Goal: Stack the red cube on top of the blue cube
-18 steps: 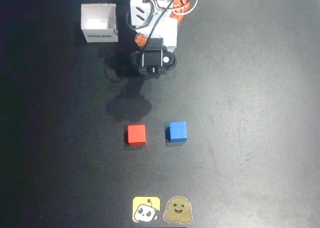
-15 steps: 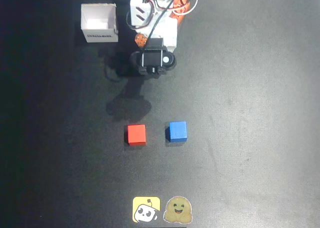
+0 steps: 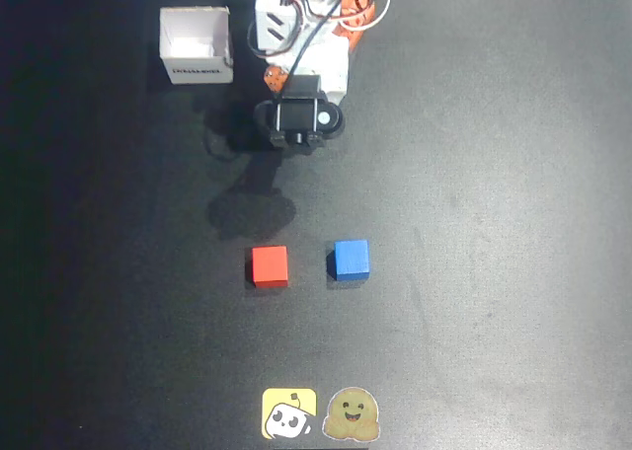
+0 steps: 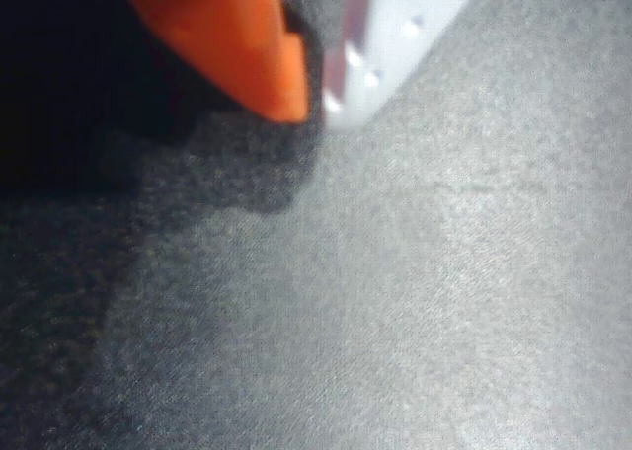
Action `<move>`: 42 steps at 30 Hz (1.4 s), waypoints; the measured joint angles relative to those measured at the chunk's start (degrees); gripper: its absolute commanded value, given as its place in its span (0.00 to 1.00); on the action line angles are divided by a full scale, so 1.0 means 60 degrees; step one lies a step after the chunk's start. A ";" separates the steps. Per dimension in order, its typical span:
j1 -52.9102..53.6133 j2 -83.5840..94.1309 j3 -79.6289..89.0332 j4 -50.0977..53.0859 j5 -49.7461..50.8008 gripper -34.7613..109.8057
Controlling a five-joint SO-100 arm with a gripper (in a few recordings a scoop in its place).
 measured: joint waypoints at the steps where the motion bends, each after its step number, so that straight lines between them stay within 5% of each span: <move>1: 0.0000 0.0000 0.0000 0.0000 0.0000 0.24; 26: 0.0000 -0.0044 -0.0352 0.0190 0.0000 0.24; 42: 0.0293 -0.9287 -0.7456 -0.0249 0.0308 0.24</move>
